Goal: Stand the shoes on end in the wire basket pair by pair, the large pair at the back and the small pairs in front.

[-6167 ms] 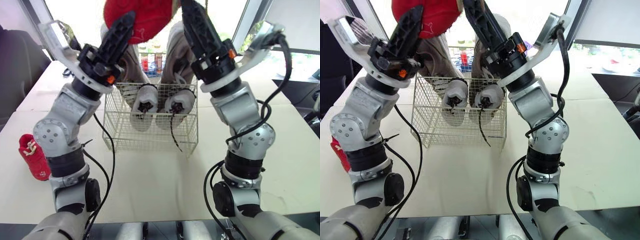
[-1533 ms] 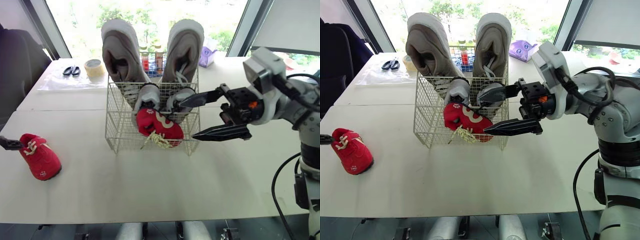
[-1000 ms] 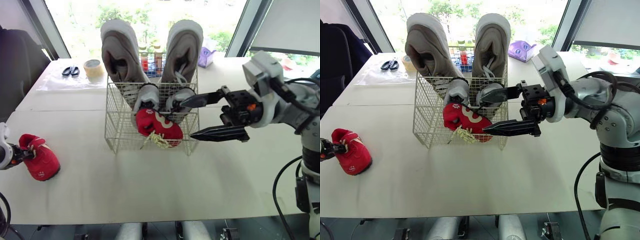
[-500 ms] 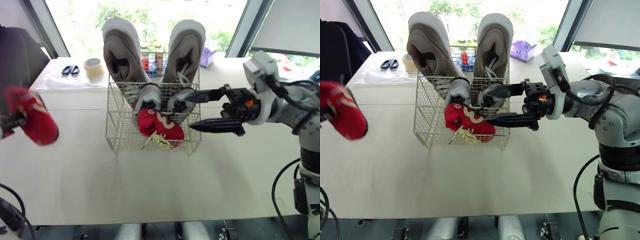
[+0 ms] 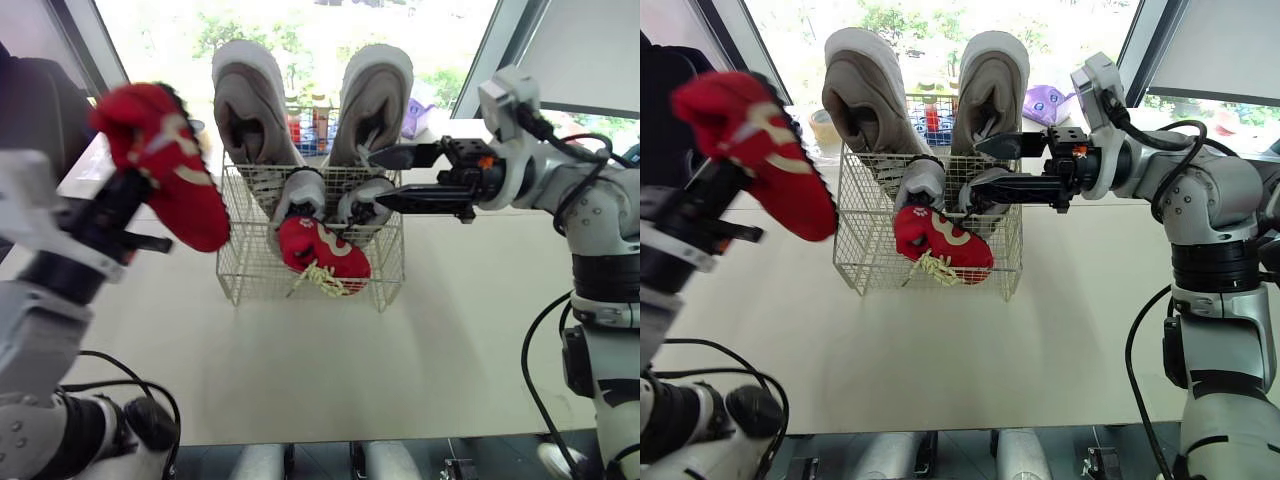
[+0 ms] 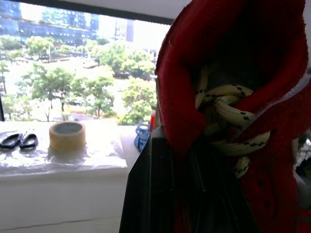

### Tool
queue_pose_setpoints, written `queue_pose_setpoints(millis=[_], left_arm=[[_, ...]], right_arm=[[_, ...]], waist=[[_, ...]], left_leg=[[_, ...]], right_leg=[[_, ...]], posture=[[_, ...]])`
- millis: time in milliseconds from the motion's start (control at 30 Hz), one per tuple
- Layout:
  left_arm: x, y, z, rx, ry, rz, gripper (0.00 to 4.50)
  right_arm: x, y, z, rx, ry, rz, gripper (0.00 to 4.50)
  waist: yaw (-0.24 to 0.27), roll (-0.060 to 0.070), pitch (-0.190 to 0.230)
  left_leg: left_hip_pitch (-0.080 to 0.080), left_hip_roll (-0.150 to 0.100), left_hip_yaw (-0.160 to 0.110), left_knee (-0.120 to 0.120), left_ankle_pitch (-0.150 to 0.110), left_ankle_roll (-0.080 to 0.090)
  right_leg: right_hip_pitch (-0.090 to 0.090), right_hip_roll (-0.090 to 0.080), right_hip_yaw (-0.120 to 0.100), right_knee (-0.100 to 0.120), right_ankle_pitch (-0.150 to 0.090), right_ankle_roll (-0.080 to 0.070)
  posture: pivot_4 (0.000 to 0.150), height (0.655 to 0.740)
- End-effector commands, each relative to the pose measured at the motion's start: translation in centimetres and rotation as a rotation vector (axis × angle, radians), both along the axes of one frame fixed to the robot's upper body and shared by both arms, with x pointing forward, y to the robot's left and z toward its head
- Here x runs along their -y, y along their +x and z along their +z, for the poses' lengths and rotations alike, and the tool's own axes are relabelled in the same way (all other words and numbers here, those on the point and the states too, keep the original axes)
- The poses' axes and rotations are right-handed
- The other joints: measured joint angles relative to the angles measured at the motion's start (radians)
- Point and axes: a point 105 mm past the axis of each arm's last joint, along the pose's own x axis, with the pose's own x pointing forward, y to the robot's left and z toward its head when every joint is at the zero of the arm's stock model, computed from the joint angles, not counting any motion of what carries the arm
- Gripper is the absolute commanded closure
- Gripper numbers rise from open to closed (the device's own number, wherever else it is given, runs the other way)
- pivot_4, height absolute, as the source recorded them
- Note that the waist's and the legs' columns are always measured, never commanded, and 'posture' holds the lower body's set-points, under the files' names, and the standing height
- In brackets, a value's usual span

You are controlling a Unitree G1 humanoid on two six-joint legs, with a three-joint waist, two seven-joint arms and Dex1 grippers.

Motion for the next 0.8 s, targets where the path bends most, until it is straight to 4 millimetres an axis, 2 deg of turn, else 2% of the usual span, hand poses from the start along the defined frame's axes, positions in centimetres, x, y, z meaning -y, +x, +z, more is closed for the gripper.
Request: queue_pose_setpoints(millis=[33, 167, 300, 467, 567, 667, 800], left_arm=[[1.2, -0.3, 0.4, 0.072, 0.023, -0.02, 4.48], [1.0, 0.4, 0.1, 0.094, 0.002, 0.02, 4.48], [0.6, 1.4, -2.1, 0.056, -0.008, 0.053, 4.48], [1.0, 2.9, -4.8, 0.041, 0.009, 0.066, 4.48], [0.8, 3.6, -5.2, 0.066, 0.016, 0.108, 4.48], [1.5, 3.9, -5.3, 0.086, 0.032, 0.09, 4.48], [2.8, 3.7, -5.0, 0.101, 0.035, 0.036, 4.48]], right_arm=[[0.4, -1.5, 0.9, 0.035, -0.016, 0.011, 0.0], [0.9, -2.7, 0.7, 0.001, -0.036, 0.002, 0.0], [0.8, -4.6, 0.4, -0.066, -0.047, 0.044, 0.0], [0.5, -6.9, -2.3, -0.195, -0.136, 0.085, 0.0], [0.5, -7.5, -3.8, -0.248, -0.173, 0.073, 0.0], [0.3, -8.7, -5.7, -0.334, -0.197, 0.097, 0.0], [0.1, -8.7, -6.1, -0.347, -0.171, 0.072, 0.0]], waist=[[0.001, 0.0, 0.0], [0.006, 0.0, 0.0], [0.007, 0.0, 0.0], [0.012, 0.001, -0.001], [0.013, 0.002, -0.002], [0.015, 0.002, -0.002], [0.027, 0.003, -0.003]], left_leg=[[0.0, 0.0, 0.0, 0.0, 0.0, 0.0], [0.0, 0.0, 0.0, 0.0, 0.0, 0.001], [0.0, 0.0, 0.001, 0.0, -0.001, 0.002], [0.002, 0.0, 0.001, 0.0, -0.001, 0.003], [0.007, 0.0, 0.001, 0.0, -0.001, 0.005], [0.012, 0.0, 0.002, 0.0, -0.002, 0.006], [0.013, 0.0, 0.002, 0.0, -0.002, 0.008]], right_leg=[[0.0, 0.0, 0.0, 0.0, 0.0, 0.0], [0.0, 0.0, 0.0, -0.001, 0.0, -0.001], [0.001, 0.0, 0.0, -0.001, -0.001, -0.002], [0.004, -0.001, 0.0, -0.003, -0.002, -0.004], [0.01, -0.002, -0.001, -0.004, -0.003, -0.005], [0.016, -0.002, -0.001, -0.006, -0.003, -0.006], [0.02, -0.002, -0.003, -0.012, -0.003, -0.005]], posture=[[0.15, 0.74], [0.15, 0.74], [0.15, 0.74], [0.15, 0.74], [0.15, 0.74], [0.15, 0.74], [0.15, 0.74]])
